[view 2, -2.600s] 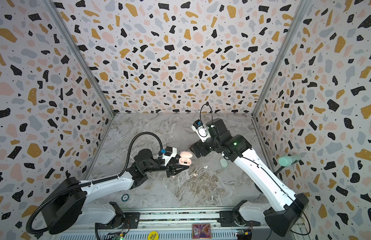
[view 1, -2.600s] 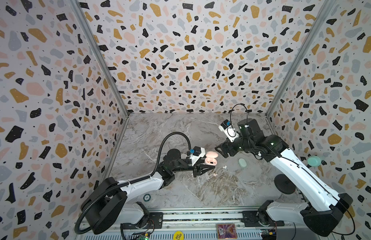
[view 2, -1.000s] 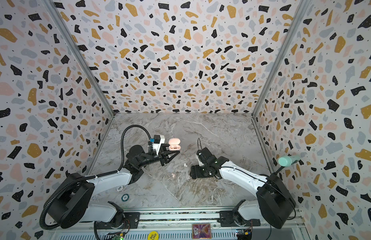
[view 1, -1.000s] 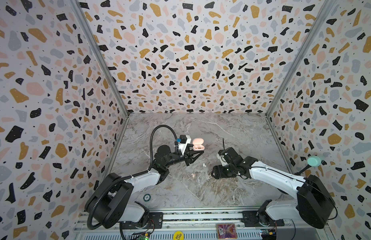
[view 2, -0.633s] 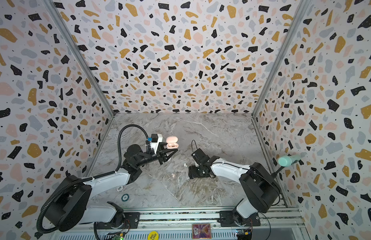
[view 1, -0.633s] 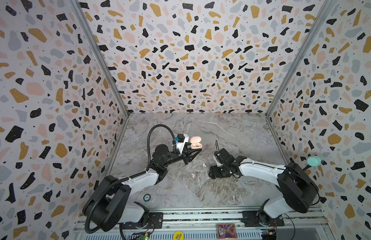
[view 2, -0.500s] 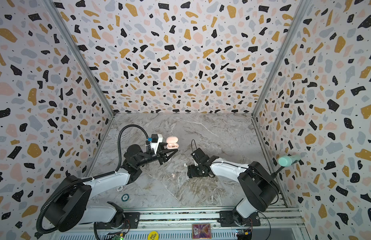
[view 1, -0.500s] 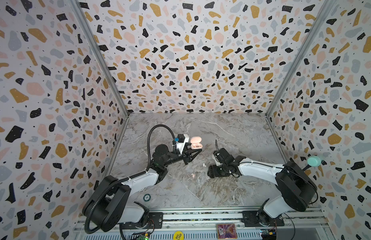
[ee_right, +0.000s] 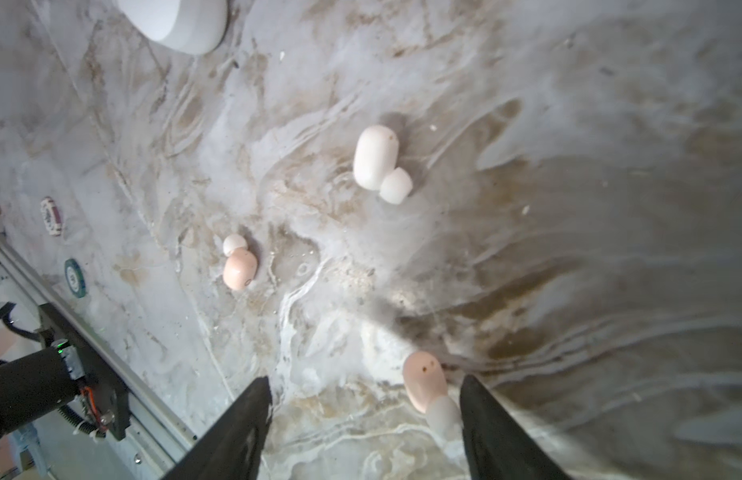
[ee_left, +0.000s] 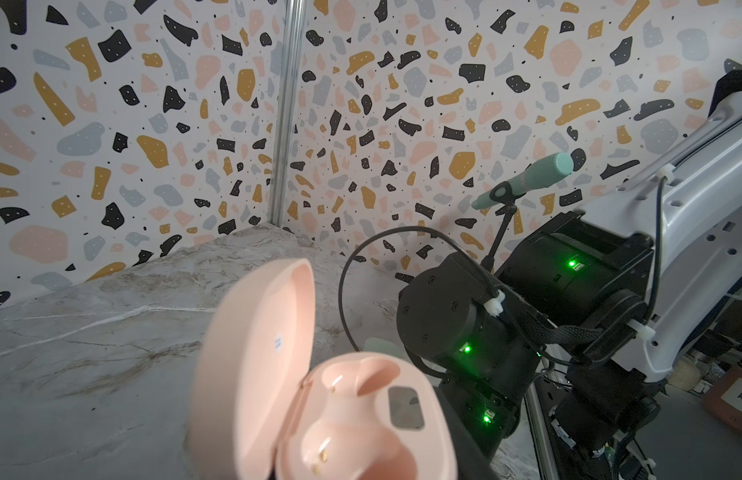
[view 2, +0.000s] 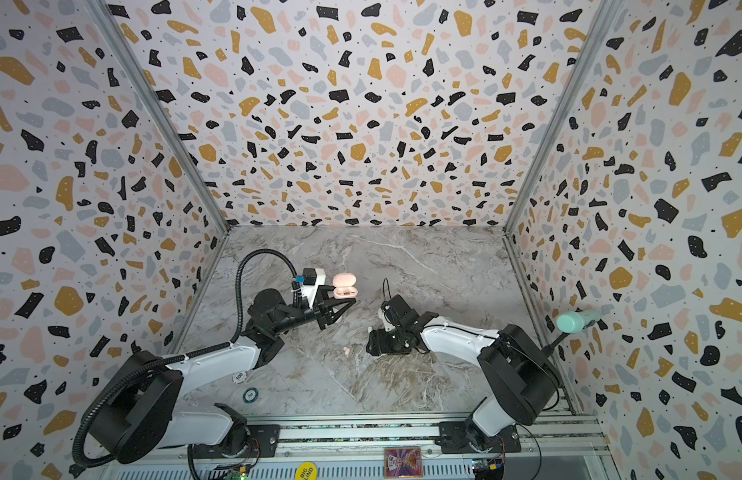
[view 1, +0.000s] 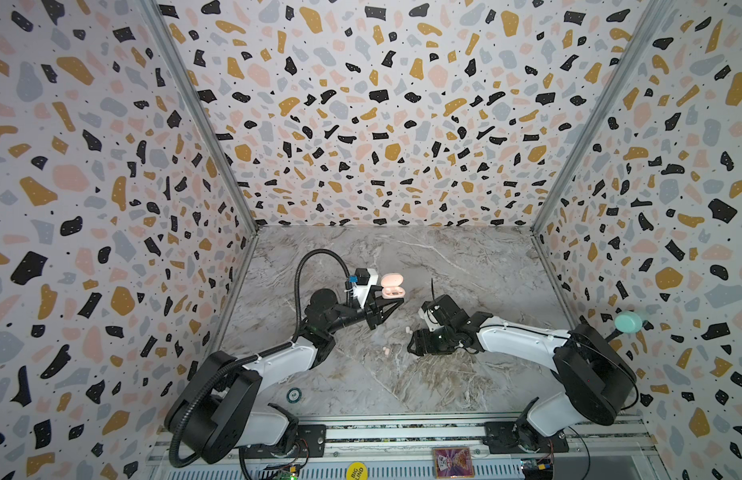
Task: Insert the wireless bluetooth earbuds into the charging case
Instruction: 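Move the right gripper over the scattered earbuds and lower toward a pink earbud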
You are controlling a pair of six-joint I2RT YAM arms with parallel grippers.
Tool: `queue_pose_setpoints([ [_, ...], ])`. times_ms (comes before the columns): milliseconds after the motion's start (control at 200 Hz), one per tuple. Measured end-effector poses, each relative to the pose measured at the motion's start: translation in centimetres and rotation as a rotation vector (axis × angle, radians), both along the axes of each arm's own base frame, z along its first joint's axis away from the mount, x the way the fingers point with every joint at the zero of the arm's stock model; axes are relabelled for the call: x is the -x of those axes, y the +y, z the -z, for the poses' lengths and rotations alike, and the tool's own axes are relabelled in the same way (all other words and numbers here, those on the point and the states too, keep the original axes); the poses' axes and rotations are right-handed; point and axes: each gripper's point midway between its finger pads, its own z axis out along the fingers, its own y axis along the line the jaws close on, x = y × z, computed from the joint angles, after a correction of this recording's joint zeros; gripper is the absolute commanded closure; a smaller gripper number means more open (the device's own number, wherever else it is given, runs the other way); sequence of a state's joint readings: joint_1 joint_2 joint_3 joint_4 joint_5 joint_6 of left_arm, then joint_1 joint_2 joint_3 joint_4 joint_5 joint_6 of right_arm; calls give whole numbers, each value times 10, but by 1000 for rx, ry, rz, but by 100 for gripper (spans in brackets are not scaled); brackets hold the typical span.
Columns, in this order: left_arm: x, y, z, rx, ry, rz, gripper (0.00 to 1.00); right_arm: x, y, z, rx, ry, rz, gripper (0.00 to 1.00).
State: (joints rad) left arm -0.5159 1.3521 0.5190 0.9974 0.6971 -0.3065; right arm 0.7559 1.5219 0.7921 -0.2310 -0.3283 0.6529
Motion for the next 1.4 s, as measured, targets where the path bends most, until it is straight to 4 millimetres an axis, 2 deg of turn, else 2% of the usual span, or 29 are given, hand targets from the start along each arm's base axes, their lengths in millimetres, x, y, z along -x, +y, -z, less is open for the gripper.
queue_pose_setpoints([
  [255,0,0,0,-1,1,0,65,8,8,-9,-39,11,-29,26],
  [496,0,0,0,0,1,0,65,-2,8,-16,7,-34,-13,30],
  [751,-1,1,0,0,2,-5,65,13,0,6,165,-63,-41,33],
  [1011,-6,5,0,0,3,-22,65,11,-1,22,309,-106,-54,35],
  [1176,-7,7,0,0,3,-29,65,7,-13,26,394,-137,-40,36],
  [1402,-8,7,0,0,3,-30,65,4,-39,29,519,-164,-27,36],
])
